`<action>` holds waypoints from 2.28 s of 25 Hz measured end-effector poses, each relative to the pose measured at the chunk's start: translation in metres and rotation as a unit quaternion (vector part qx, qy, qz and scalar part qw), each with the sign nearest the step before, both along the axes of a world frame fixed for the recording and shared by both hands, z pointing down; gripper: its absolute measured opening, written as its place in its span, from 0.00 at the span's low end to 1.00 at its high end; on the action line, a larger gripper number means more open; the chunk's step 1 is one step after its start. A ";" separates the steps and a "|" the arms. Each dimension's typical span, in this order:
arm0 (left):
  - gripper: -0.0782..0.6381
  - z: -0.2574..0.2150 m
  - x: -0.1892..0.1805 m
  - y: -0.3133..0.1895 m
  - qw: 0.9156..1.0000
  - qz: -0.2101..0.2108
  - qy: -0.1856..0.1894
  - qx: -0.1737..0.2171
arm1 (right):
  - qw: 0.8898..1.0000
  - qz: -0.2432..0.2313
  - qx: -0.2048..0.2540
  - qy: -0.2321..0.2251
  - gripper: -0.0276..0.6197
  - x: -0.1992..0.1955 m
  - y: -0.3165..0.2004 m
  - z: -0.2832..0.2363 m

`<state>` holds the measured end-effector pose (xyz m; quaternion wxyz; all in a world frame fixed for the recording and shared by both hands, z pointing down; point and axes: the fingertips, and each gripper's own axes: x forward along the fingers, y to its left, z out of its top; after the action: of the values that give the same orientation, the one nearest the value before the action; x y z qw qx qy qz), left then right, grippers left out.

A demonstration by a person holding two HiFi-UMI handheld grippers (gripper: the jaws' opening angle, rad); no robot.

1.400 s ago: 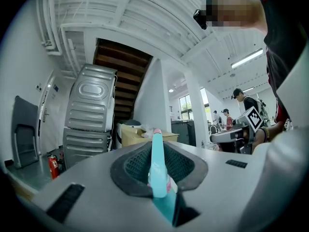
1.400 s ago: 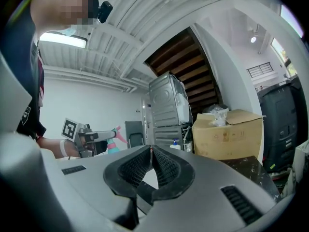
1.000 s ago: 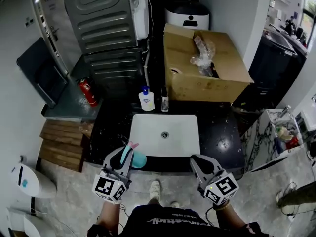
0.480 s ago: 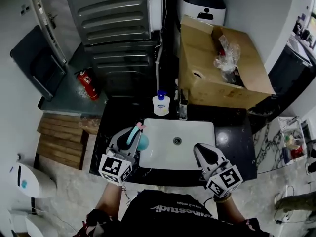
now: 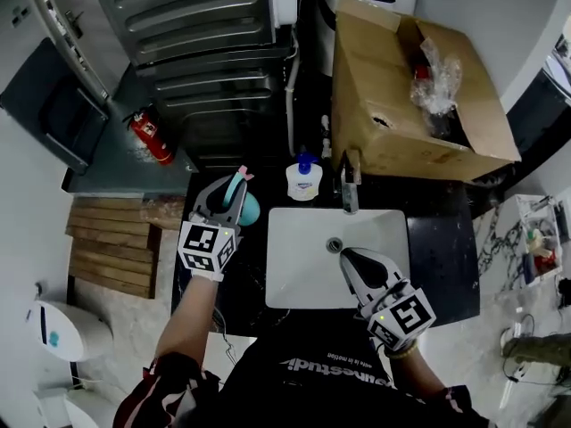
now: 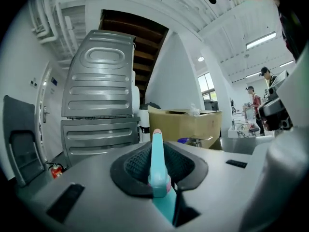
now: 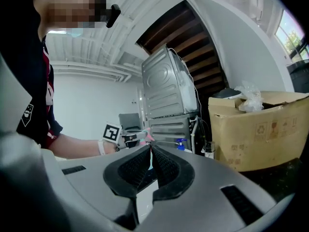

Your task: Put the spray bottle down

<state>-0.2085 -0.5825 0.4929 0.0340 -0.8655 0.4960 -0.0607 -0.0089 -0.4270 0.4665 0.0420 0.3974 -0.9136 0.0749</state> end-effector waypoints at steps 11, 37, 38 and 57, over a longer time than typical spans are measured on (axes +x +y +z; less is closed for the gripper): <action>0.21 0.056 -0.024 -0.099 1.000 -0.018 -0.019 0.001 | 0.998 0.015 -0.049 0.027 0.11 -0.004 -0.014 0.024; 0.18 -0.048 -0.029 0.036 0.992 -0.047 0.075 0.091 | 1.000 0.016 -0.017 0.021 0.11 0.020 0.011 -0.002; 0.16 -0.053 -0.021 0.051 0.992 -0.041 0.080 0.092 | 1.000 0.015 -0.014 0.018 0.11 0.024 0.014 -0.005; 0.13 -0.064 0.178 0.263 0.991 0.073 0.107 0.044 | 0.998 -0.017 0.056 -0.035 0.11 0.132 0.129 -0.055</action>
<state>-0.0306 -0.3195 0.4292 0.0227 -0.8984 0.4348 0.0566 0.1231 -0.2978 0.4119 -0.0108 0.3808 -0.9239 0.0370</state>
